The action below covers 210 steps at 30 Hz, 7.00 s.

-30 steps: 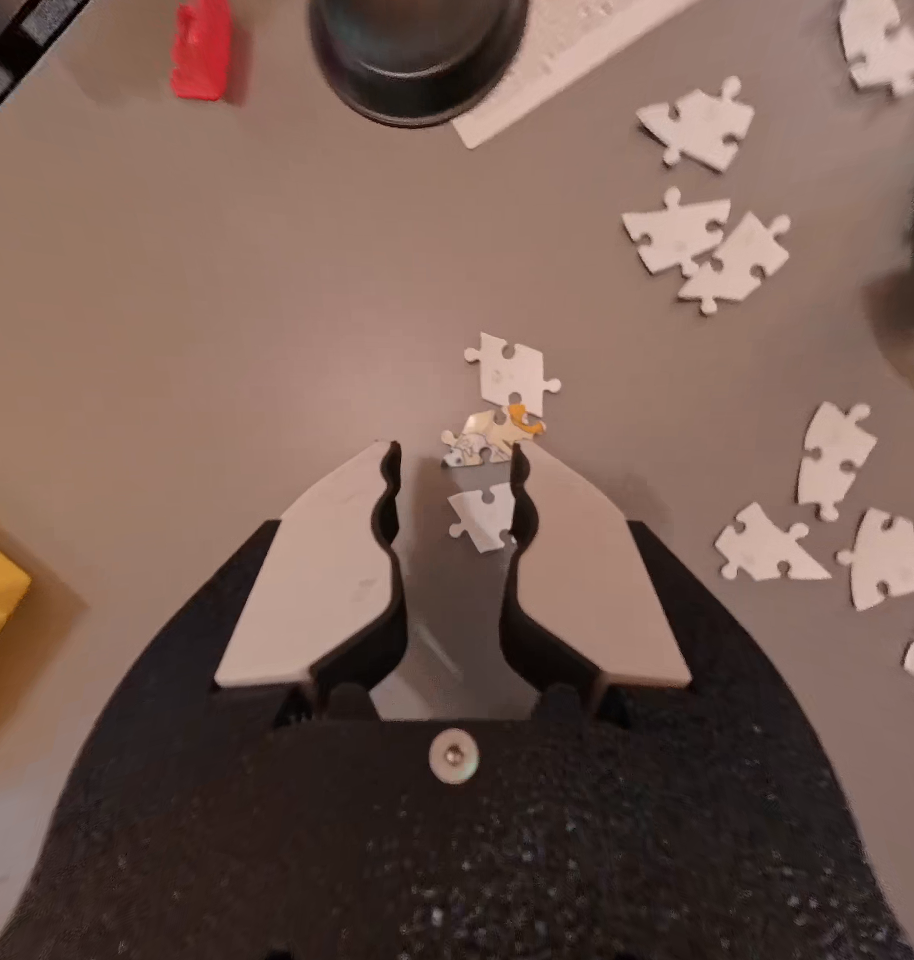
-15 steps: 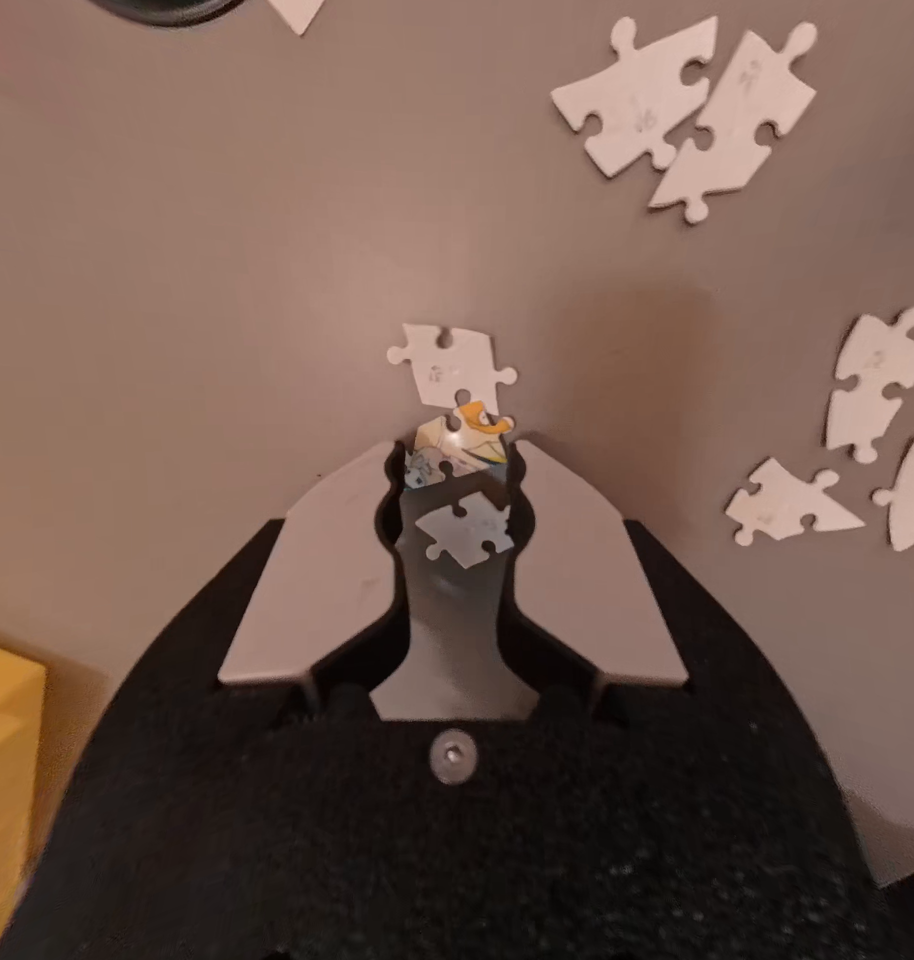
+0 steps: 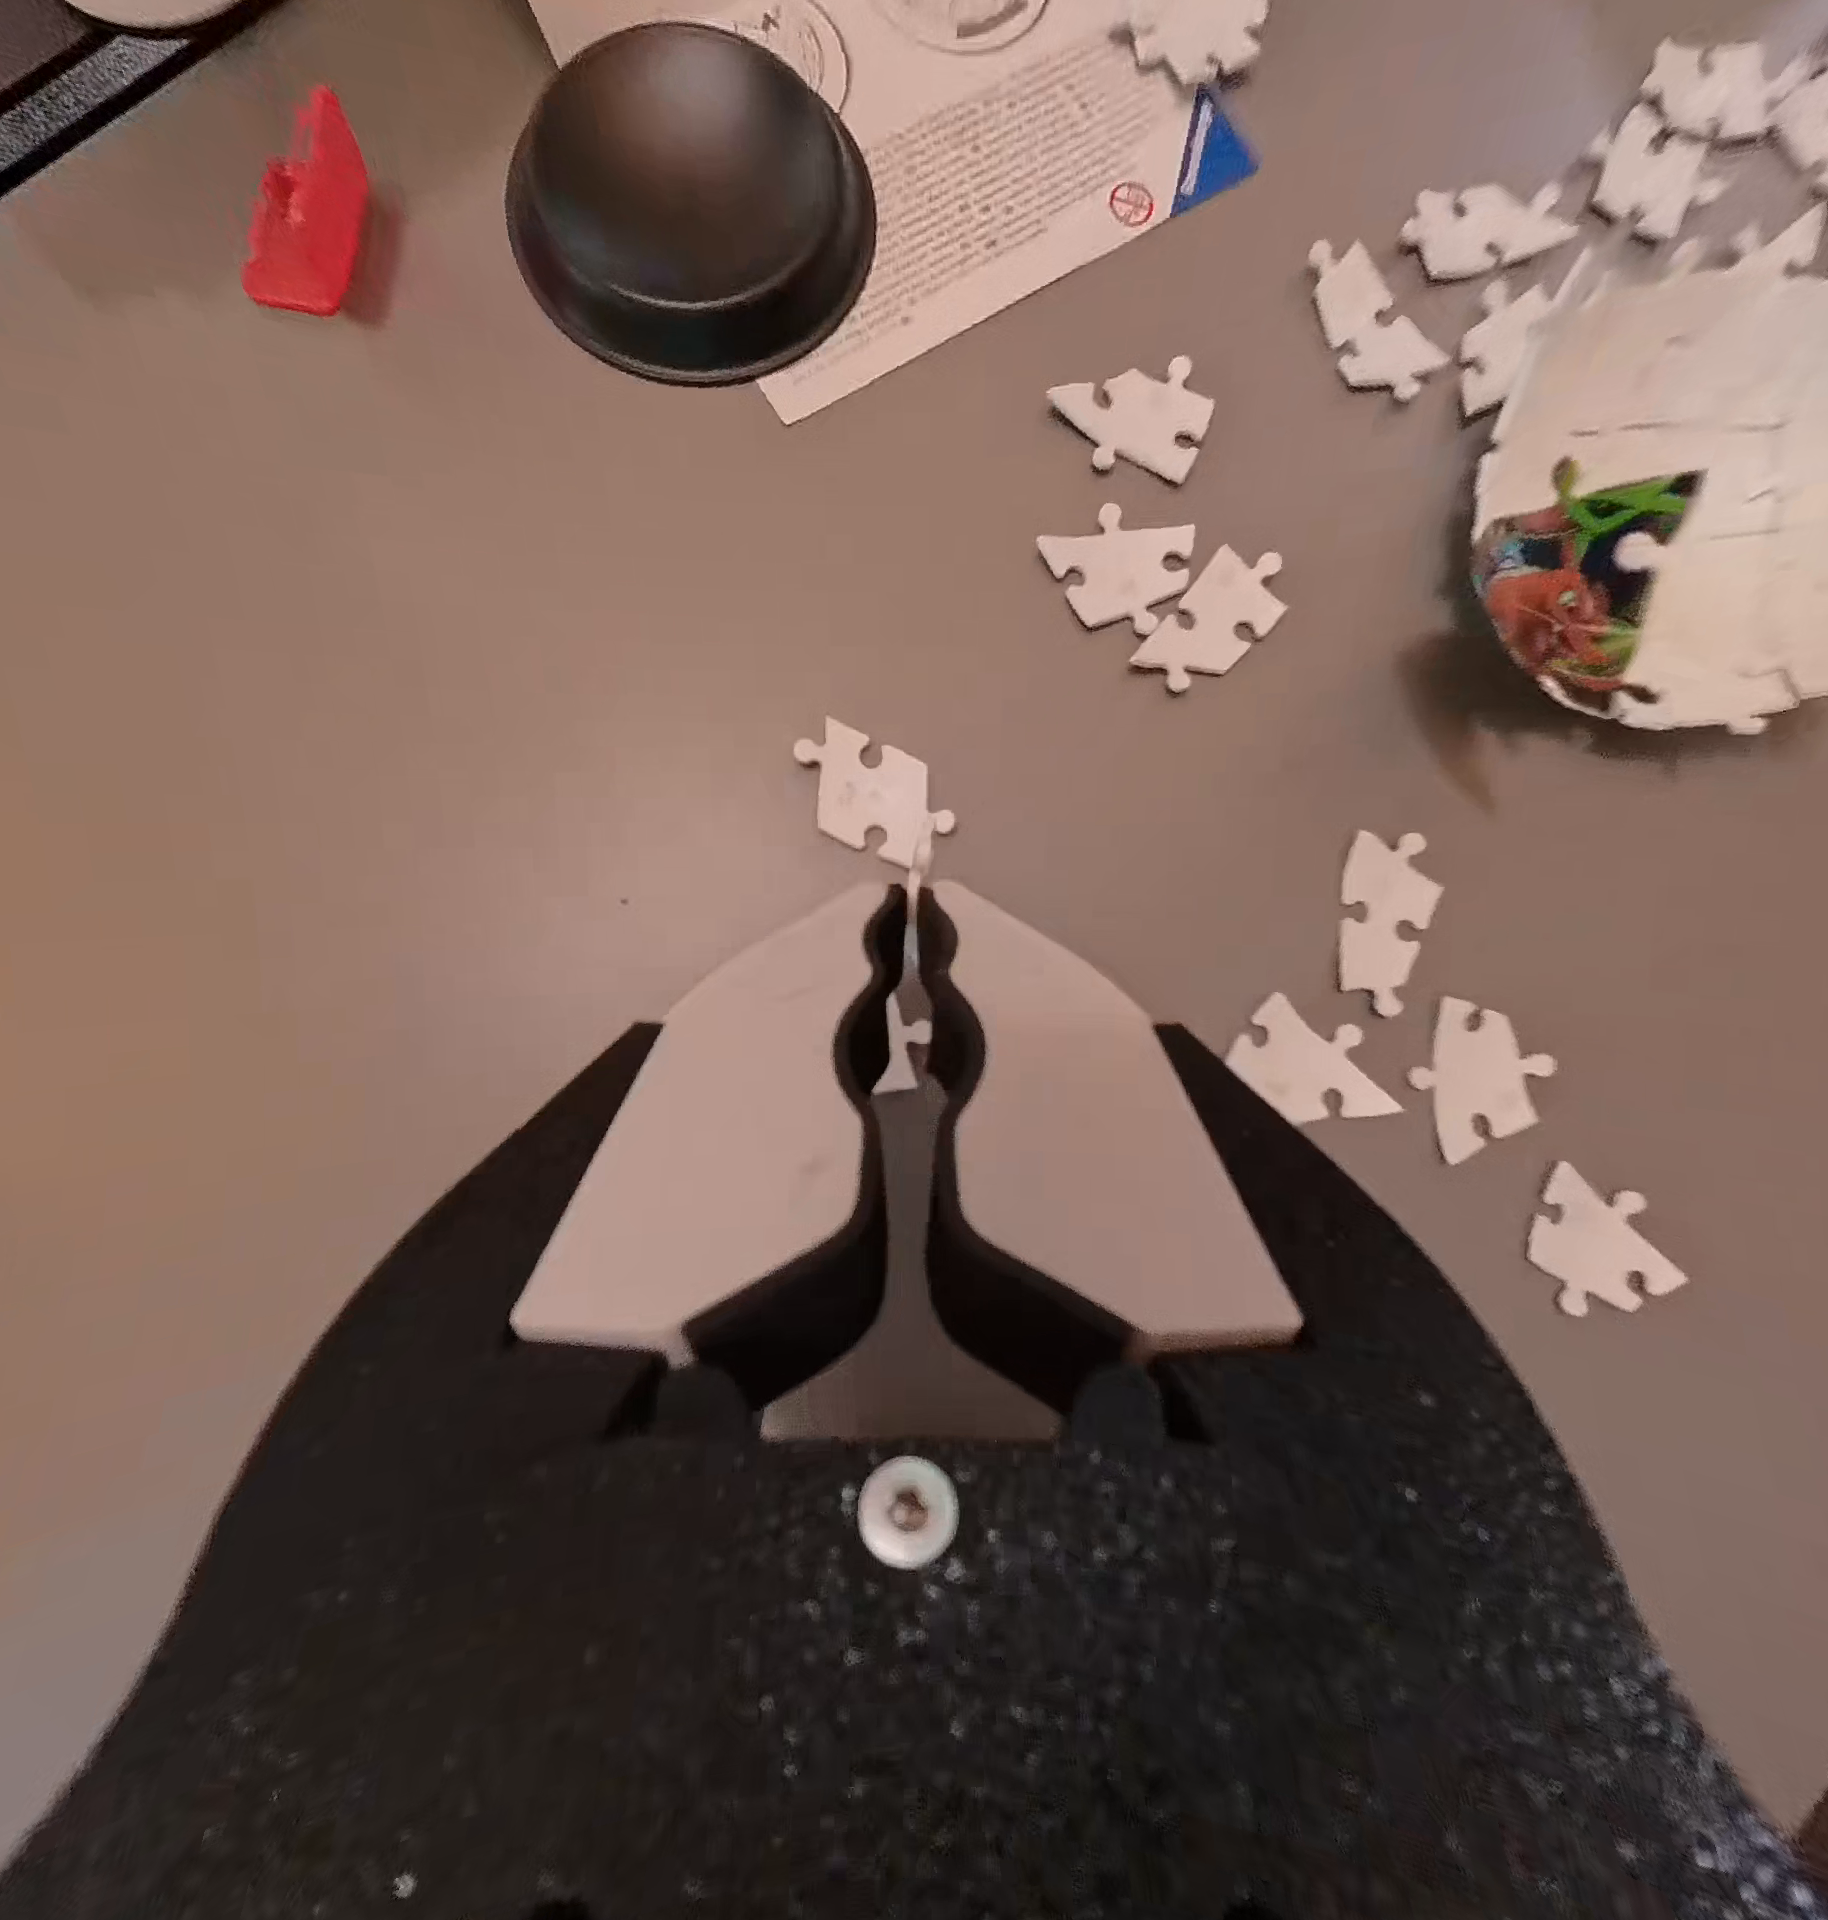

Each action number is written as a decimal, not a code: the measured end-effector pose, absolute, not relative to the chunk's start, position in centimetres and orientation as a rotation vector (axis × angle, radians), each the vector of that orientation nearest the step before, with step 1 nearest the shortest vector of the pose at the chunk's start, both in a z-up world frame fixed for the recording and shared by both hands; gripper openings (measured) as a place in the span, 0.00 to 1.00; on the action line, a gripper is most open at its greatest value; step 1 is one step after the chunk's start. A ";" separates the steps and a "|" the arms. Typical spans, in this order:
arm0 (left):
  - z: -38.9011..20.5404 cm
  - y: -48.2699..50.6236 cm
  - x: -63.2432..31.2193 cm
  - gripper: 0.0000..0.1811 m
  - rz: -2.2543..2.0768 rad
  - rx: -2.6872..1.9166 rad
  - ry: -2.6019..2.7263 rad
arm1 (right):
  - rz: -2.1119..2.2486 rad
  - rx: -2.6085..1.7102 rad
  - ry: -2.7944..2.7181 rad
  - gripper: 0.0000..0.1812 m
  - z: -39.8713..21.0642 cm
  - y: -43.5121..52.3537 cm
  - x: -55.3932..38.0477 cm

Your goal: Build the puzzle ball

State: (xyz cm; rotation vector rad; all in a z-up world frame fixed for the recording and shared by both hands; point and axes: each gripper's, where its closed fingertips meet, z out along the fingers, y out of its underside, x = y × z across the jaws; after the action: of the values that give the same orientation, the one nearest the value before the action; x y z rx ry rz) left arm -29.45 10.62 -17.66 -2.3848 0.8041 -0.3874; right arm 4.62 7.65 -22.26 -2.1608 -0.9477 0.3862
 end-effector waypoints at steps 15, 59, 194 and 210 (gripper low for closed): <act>-16.7 6.2 -27.3 0.01 -1.192 -2.316 0.268 | 0.392 -2.164 -0.947 0.22 -22.3 7.6 4.6; -14.6 11.9 -27.2 0.17 -0.286 -1.846 0.444 | 0.408 -2.166 -0.955 0.20 -22.3 7.5 4.5; -21.4 2.8 -10.0 0.04 -0.027 -1.388 1.766 | 0.421 -2.157 -0.984 0.20 -22.3 7.2 4.2; -15.0 1.5 -15.6 0.14 -0.191 -1.559 1.353 | 0.763 -2.014 -0.834 0.36 -15.4 6.4 1.4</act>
State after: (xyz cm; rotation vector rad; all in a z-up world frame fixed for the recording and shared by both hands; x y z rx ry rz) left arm -15.56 1.53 -14.96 -1.5593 1.3527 -0.1907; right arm 1.37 6.36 -15.37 -2.0141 -0.8344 0.7635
